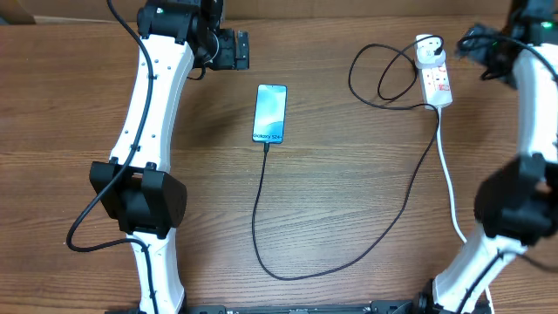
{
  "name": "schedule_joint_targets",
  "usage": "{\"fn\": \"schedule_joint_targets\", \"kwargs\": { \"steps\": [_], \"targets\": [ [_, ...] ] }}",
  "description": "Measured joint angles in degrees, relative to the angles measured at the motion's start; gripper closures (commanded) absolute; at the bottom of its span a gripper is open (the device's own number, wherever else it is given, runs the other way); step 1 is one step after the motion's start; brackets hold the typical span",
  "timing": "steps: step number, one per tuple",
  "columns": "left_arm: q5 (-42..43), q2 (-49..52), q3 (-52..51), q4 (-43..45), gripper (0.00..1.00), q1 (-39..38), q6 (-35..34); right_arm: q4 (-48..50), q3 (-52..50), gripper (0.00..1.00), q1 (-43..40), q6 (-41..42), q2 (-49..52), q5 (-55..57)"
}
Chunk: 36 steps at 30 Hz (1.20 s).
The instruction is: Plug charger to phone and switch on socket
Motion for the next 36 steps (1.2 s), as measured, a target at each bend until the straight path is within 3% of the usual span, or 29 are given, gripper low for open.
{"fn": "schedule_joint_targets", "kwargs": {
  "steps": [14, 23, 30, 36],
  "targets": [
    [0.0, 0.0, 0.0, 0.0, 0.00, 0.0, 0.0, -15.0, 0.7, 0.00, 0.3, -2.1, -29.2, -0.6],
    [0.0, 0.0, 0.0, 0.0, 0.00, 0.0, 0.0, -27.2, 0.9, 0.00, 0.3, -2.1, -42.8, -1.3],
    [0.0, 0.0, 0.0, 0.0, 0.00, 0.0, 0.0, -34.0, 0.9, 0.00, 0.3, -2.1, -47.9, -1.7],
    [0.0, 0.0, 0.0, 0.0, 0.00, 0.0, 0.0, -34.1, 0.9, 0.00, 0.3, -2.1, -48.2, -2.1]
  ]
}}
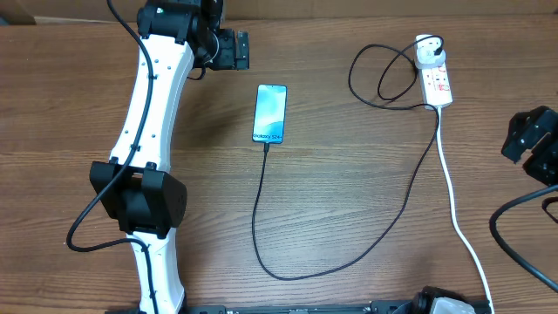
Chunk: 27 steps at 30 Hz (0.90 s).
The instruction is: Plug charger to phone and switch on socket
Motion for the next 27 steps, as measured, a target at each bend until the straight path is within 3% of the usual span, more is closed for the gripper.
{"fn": "schedule_joint_targets", "kwargs": {
  "steps": [7, 13, 18, 27],
  "targets": [
    [0.0, 0.0, 0.0, 0.0, 0.00, 0.0, 0.0, 0.5, 0.0, 0.00, 0.0, -1.6, 0.1, -1.9],
    [0.0, 0.0, 0.0, 0.0, 0.00, 0.0, 0.0, 15.8, -4.8, 0.00, 1.7, -4.6, -2.5, -5.2],
    [0.0, 0.0, 0.0, 0.0, 0.00, 0.0, 0.0, 37.1, -20.6, 0.00, 7.3, -5.6, -10.8, -6.3],
    [0.0, 0.0, 0.0, 0.0, 0.00, 0.0, 0.0, 73.5, -58.0, 0.00, 12.6, -6.0, -28.4, -6.8]
  ]
}}
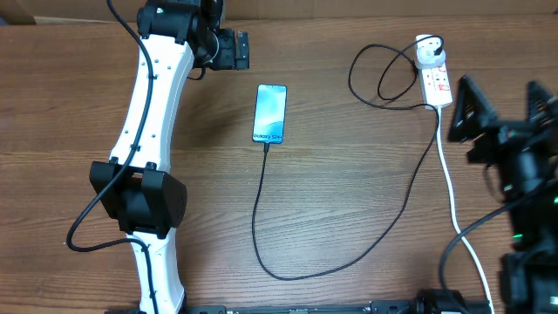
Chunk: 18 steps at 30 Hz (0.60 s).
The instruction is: Plug charger to phone and switch on socket
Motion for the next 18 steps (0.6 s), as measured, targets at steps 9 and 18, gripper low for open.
{"fn": "schedule_joint_targets", "kwargs": {
  "steps": [9, 18],
  "targets": [
    [0.0, 0.0, 0.0, 0.0, 0.00, 0.0, 0.0, 23.5, -32.2, 0.00, 5.0, 0.0, -15.9, 2.4],
    [0.0, 0.0, 0.0, 0.0, 0.00, 0.0, 0.0, 33.7, -55.1, 0.00, 7.9, 0.0, -32.7, 4.1]
  ]
}}
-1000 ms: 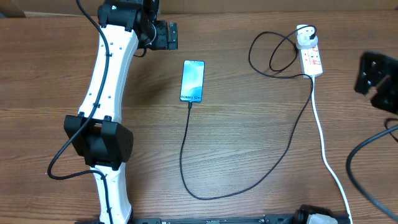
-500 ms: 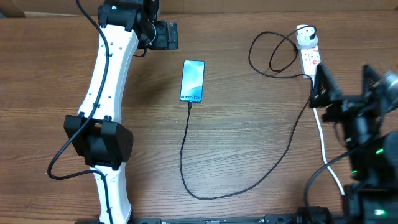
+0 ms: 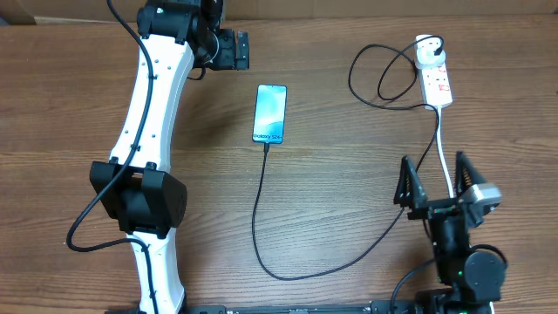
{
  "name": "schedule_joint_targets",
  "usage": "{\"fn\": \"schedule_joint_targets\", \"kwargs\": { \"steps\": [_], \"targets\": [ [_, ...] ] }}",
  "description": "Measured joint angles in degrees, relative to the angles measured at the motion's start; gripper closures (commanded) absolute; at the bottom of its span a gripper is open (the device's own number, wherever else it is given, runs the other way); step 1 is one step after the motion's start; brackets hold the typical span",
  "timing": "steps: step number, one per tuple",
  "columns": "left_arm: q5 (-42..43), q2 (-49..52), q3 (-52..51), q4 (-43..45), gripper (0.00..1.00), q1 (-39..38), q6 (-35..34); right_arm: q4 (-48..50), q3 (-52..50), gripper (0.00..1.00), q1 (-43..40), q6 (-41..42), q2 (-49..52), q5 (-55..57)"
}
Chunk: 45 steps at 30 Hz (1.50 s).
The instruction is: Plug charger to phone and switch on socket
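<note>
The phone [image 3: 270, 113] lies flat at the table's centre back with its screen lit. A black cable [image 3: 260, 209] runs from the phone's near end in a long loop to the white adapter [image 3: 427, 51] on the white power strip [image 3: 437, 83] at the back right. My right gripper [image 3: 433, 179] is open and empty near the front right, well short of the strip. My left gripper [image 3: 239, 50] hovers at the back, just left of the phone; its jaws are too dark to read.
The strip's white lead [image 3: 449, 166] runs toward the front edge, passing between my right gripper's fingers. The black cable coils loosely [image 3: 375, 74] left of the strip. The left arm [image 3: 153, 113] stretches along the left side.
My right gripper, open both times, has moved from the right edge just below the strip back toward the front of the table. Phone, cable, strip and left arm are unchanged.
At first my right arm reached to the far end of the power strip, with the cable plugged into the phone. Then it was away at the right edge, then lower with the gripper open, and now near the front. The left arm stayed put.
</note>
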Motion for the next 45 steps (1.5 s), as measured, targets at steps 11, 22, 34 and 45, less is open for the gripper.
{"fn": "schedule_joint_targets", "kwargs": {
  "steps": [11, 22, 34, 45],
  "targets": [
    [0.0, 0.0, 0.0, 0.0, 0.00, 0.0, 0.0, -10.8, -5.9, 0.00, 0.9, 0.0, -8.2, -0.3],
    [0.0, 0.0, 0.0, 0.0, 0.00, 0.0, 0.0, -15.0, -5.9, 0.00, 0.9, 0.0, -8.6, -2.9],
    [0.0, 0.0, 0.0, 0.0, 0.00, 0.0, 0.0, -15.0, -5.9, 0.00, 0.9, 0.0, -8.6, -3.0],
    [-3.1, 0.0, 0.0, 1.2, 0.00, -0.1, 0.2, -15.0, -5.9, 0.00, 0.9, 0.0, -8.6, -3.0]
  ]
}}
